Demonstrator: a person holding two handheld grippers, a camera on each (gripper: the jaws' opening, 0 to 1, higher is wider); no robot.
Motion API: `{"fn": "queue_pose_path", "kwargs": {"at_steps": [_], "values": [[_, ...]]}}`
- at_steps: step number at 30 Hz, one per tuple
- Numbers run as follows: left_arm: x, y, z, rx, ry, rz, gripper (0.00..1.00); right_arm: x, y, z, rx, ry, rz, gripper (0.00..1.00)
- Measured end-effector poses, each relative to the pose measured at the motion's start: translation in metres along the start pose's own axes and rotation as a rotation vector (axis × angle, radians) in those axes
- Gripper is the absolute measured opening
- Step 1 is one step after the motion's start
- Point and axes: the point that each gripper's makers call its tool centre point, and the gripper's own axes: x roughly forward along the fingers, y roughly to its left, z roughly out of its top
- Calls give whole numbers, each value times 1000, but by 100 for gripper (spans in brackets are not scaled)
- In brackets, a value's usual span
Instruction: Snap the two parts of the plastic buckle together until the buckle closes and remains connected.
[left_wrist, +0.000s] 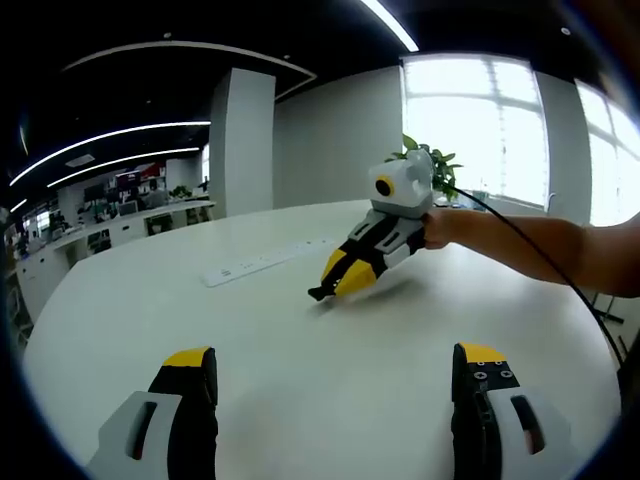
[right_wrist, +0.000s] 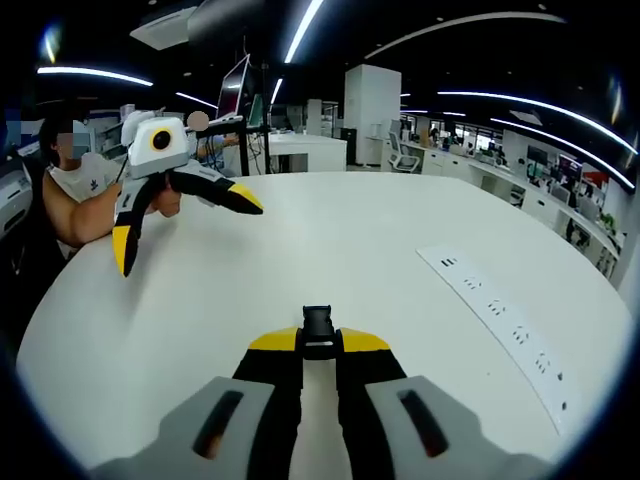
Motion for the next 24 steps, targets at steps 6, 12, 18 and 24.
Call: {"fn": "queue_pose_path", "kwargs": {"at_steps": [6,12,18,24], "values": [[0,-2,2,-1,-5,-5,99,1,-4,-1,3,-1,-1,10],[0,-2,2,2,-5,-5,99,2,-10,-1,4,-2,-7,10],[0,-2,2,4,-5,-6,99,5,-21,-1,8,-6,-28,10],[0,-1,2,3,-4,-6,99,8,-24,-1,11,3,-35,10]]}}
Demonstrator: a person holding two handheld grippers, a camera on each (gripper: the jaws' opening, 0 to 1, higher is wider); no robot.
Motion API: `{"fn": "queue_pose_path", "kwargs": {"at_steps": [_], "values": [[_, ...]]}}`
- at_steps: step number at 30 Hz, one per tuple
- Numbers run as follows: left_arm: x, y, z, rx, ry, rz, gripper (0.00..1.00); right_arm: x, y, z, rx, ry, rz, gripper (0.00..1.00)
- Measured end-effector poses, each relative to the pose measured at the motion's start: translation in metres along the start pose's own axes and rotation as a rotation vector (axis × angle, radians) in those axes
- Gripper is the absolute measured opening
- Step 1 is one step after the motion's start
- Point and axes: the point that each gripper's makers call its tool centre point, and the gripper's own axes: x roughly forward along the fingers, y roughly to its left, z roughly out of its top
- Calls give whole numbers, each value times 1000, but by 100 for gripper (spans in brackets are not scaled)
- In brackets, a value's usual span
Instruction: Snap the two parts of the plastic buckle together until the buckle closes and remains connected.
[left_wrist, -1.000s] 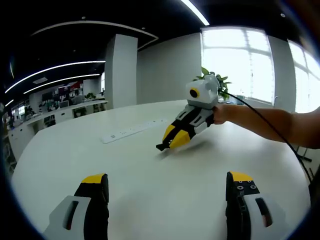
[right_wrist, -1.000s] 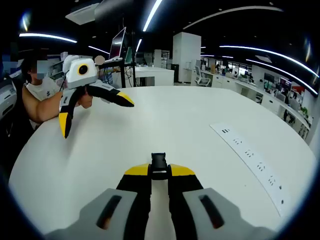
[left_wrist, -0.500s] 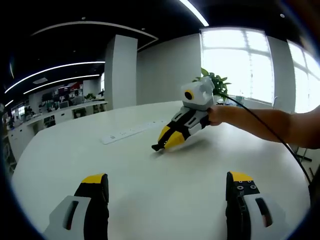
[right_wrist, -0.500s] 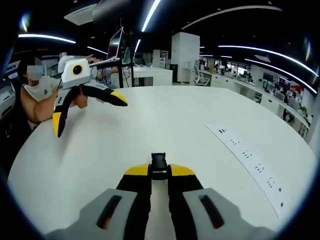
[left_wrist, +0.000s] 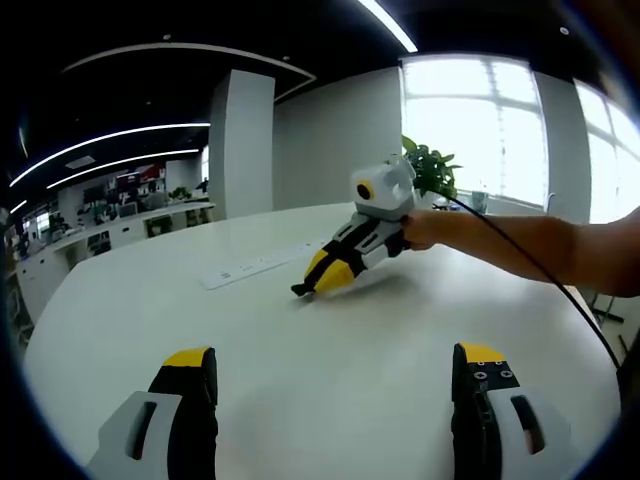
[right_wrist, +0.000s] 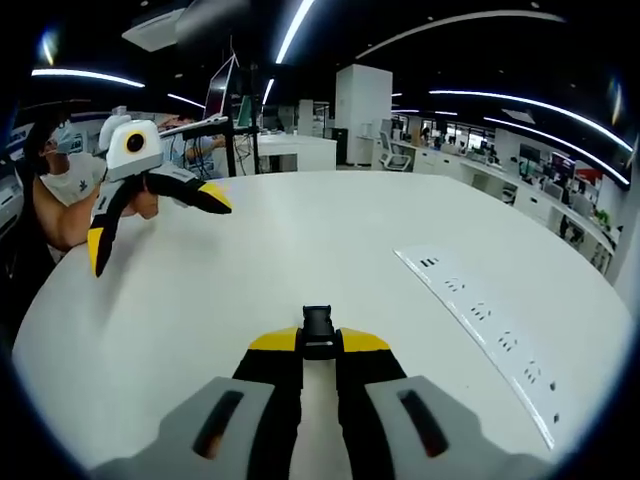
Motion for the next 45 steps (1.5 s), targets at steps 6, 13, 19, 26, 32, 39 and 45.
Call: {"fn": "queue_pose_path", "kwargs": {"at_steps": [6,13,19,26,32,39,45], "values": [[-1,0,1,0,-3,-2,99,2,-5,2,2,-1,0,10],[-1,-1,2,0,-4,-6,99,3,-13,3,0,8,-2,10],[-1,0,2,1,-5,-4,99,7,-21,2,5,15,-6,10],[-2,2,1,4,-2,-4,99,10,-21,1,12,19,-12,10],[-2,3,1,4,0,-3,99,10,-28,7,13,15,-16,10],[-2,3,1,6,0,-3,99,16,-30,9,10,13,-8,10],[-2,1,2,7,0,-8,99,16,-34,11,2,23,-8,10]]}}
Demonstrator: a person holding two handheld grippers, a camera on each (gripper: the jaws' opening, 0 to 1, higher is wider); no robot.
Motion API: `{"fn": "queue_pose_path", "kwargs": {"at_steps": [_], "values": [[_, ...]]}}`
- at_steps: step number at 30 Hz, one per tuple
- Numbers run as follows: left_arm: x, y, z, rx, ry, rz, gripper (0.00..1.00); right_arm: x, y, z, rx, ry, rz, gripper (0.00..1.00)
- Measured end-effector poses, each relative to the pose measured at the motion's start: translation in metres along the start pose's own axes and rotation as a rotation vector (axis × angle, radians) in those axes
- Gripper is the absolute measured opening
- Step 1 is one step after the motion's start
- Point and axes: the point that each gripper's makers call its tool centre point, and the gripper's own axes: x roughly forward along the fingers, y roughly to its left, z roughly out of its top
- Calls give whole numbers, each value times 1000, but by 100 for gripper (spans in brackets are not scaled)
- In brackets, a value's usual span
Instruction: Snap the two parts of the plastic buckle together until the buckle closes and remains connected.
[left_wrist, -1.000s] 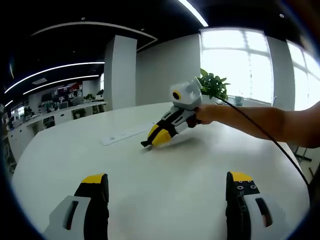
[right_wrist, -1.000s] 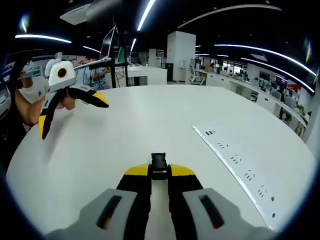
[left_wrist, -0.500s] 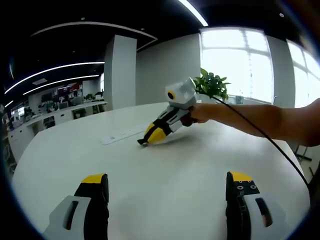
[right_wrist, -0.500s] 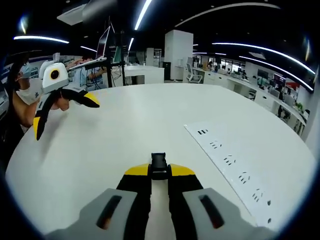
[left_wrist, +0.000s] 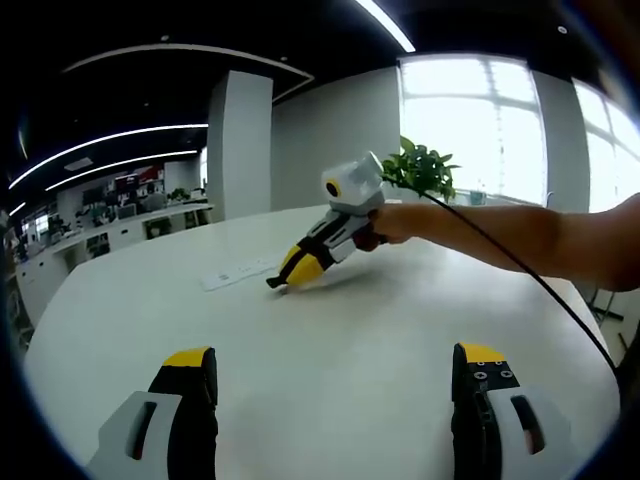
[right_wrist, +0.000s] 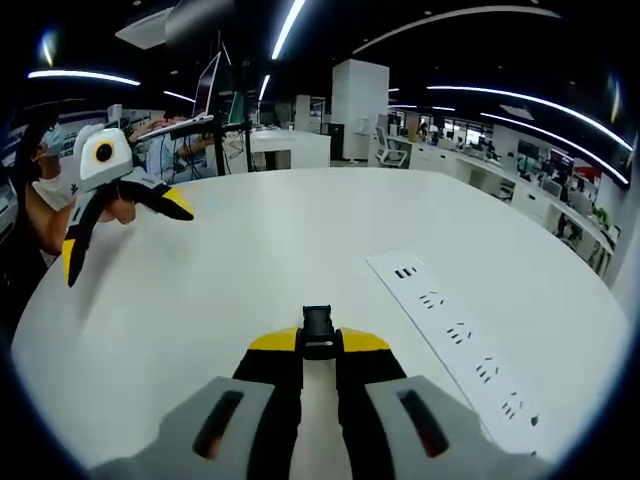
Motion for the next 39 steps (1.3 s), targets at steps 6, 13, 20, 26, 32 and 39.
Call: {"fn": "queue_pose_path", "kwargs": {"at_steps": [6,13,20,26,32,39], "values": [[0,-1,1,2,-3,-2,99,2,3,-5,3,6,2,10],[2,-1,0,-2,0,-2,99,4,-3,-9,8,8,-8,10],[3,-2,-1,-1,4,-6,99,7,-4,-13,12,12,-10,10],[3,-3,-2,0,9,-8,99,6,-8,-14,12,22,-19,10],[3,-3,-4,-4,12,-12,99,7,-6,-14,13,9,-5,11],[3,-1,-1,-21,-4,-4,100,-3,-13,3,15,-124,-86,72]]}}
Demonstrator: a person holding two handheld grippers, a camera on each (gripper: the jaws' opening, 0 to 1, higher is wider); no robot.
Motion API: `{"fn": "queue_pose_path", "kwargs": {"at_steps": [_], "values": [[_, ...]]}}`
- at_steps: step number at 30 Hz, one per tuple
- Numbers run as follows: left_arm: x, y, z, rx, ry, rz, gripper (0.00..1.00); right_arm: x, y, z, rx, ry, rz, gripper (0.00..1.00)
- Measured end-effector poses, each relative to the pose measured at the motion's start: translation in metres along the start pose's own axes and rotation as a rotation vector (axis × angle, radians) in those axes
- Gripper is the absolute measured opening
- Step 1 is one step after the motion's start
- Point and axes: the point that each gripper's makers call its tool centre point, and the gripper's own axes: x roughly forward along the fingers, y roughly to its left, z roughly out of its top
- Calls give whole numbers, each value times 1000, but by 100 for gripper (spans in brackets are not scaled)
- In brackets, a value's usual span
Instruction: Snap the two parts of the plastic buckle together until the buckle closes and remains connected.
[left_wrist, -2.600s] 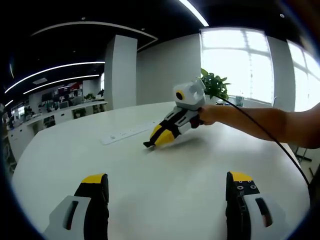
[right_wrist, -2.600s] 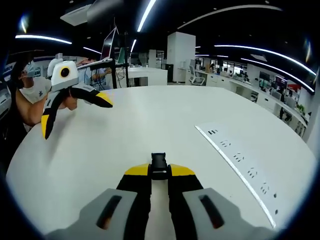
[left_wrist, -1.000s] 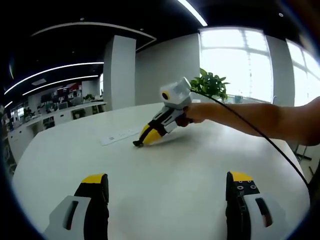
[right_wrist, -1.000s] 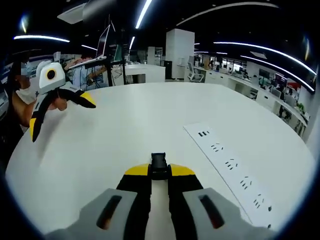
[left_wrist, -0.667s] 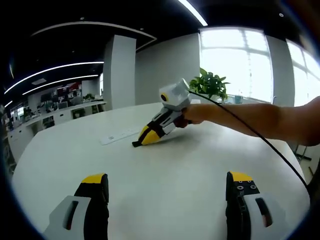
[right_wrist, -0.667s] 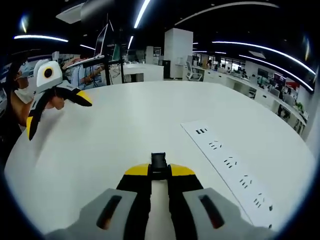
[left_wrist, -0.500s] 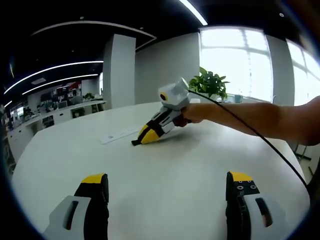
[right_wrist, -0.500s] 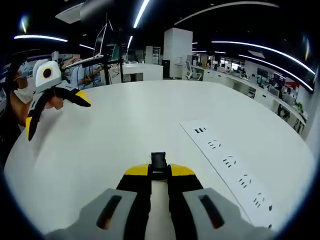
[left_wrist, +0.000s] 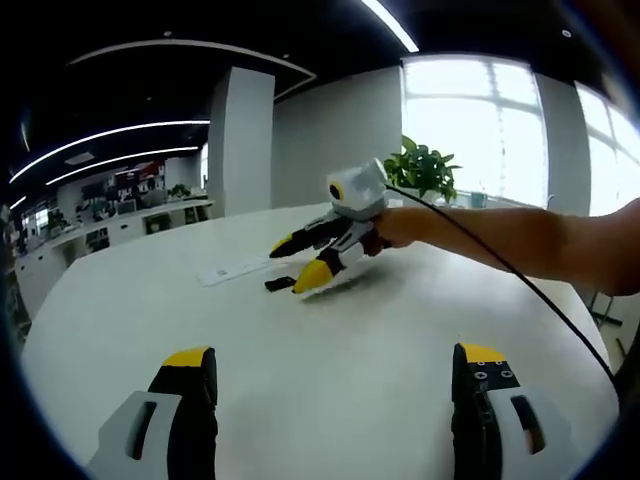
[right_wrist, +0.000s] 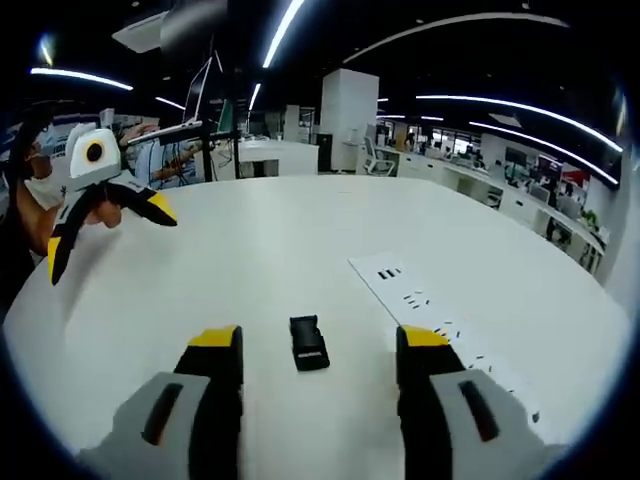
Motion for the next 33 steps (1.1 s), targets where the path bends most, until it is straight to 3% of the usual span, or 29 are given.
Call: {"fn": "queue_pose_path", "kwargs": {"at_steps": [3,5,10,12,13,16,22,33], "values": [[-2,0,4,-33,-23,-10,100,-12,11,13,26,-82,-37,99],[-2,-1,6,-28,-29,-8,100,-26,27,13,-14,-65,-60,100],[-2,-3,9,-24,-45,-7,100,-68,68,25,-20,-158,-156,100],[-4,-1,11,-18,-62,5,100,-88,79,27,4,-179,-221,100],[-5,2,11,-22,-70,11,100,-99,85,34,24,-235,-248,100],[-8,12,12,-42,-99,42,100,-129,94,39,103,-312,-334,100],[-16,30,11,-72,-137,105,100,-162,103,21,155,-311,-425,100],[-34,18,4,-78,-183,156,100,-196,103,1,173,-282,-588,100]]}}
